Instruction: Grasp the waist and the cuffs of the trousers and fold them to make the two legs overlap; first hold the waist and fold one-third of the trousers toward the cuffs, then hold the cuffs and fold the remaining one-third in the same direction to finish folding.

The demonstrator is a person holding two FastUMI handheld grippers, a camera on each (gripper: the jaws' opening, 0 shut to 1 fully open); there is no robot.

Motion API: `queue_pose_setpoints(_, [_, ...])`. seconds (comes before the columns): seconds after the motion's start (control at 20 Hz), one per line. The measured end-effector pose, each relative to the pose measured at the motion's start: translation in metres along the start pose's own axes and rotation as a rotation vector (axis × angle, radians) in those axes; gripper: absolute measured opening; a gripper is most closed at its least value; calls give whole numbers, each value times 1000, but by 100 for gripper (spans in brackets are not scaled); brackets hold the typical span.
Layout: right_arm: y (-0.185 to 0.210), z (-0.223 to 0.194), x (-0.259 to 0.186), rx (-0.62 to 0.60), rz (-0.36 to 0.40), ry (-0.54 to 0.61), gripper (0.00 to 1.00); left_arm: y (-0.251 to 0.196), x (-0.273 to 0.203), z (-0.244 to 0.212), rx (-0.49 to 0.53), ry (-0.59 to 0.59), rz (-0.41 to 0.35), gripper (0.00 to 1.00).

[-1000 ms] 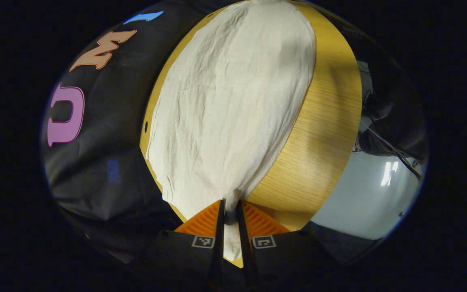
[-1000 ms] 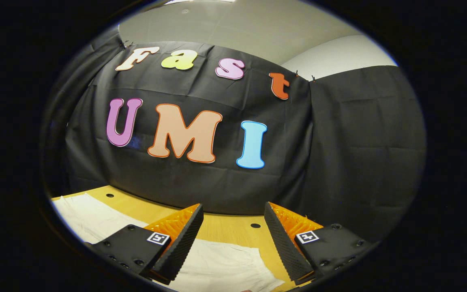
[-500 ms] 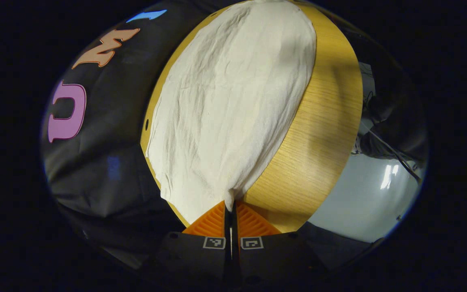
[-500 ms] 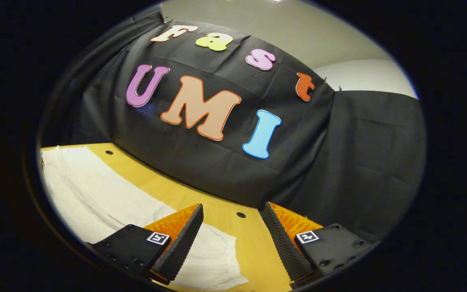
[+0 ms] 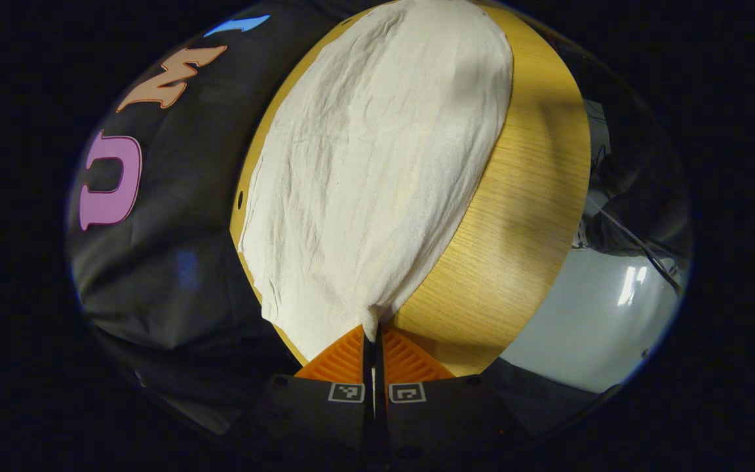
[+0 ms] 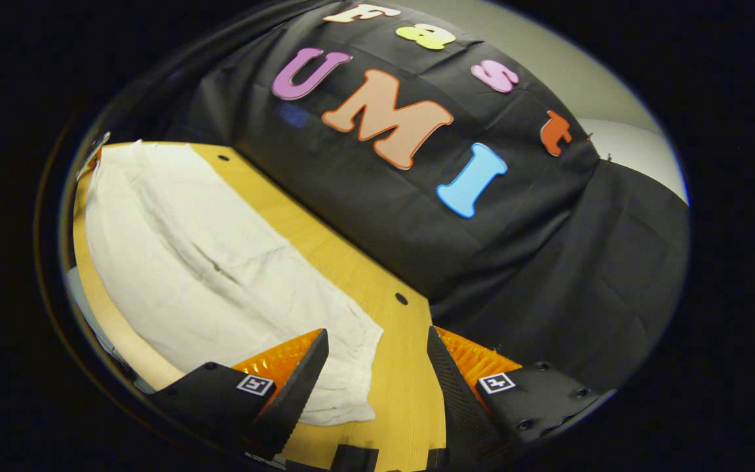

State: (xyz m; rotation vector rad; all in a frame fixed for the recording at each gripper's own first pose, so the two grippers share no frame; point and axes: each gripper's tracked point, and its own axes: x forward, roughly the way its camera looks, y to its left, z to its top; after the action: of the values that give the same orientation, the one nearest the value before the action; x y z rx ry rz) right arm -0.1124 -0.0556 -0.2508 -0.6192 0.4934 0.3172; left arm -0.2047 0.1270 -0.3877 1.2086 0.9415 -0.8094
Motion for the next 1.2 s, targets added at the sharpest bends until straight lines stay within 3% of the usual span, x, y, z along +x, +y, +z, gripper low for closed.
queue_pose_setpoints(0.25, [28,-60,-8,-189,114,100,98,-1,1,0,-2,4,7,0])
queue_pose_setpoints(0.6, [70,-104,-19,-464,280,136,94,0,1,1,0,5,9,0])
queue_pose_setpoints(0.65, [73,-108,-20,-494,302,140,100,0,1,0,0,5,10,0])
queue_pose_setpoints(0.7, [76,-111,-21,-514,320,144,98,0,1,0,1,4,11,0])
queue_pose_setpoints(1.05, [94,-128,-10,-589,382,178,97,0,1,0,5,5,18,0])
queue_pose_setpoints(1.2, [93,-127,-3,-624,370,169,95,0,0,0,7,6,20,0])
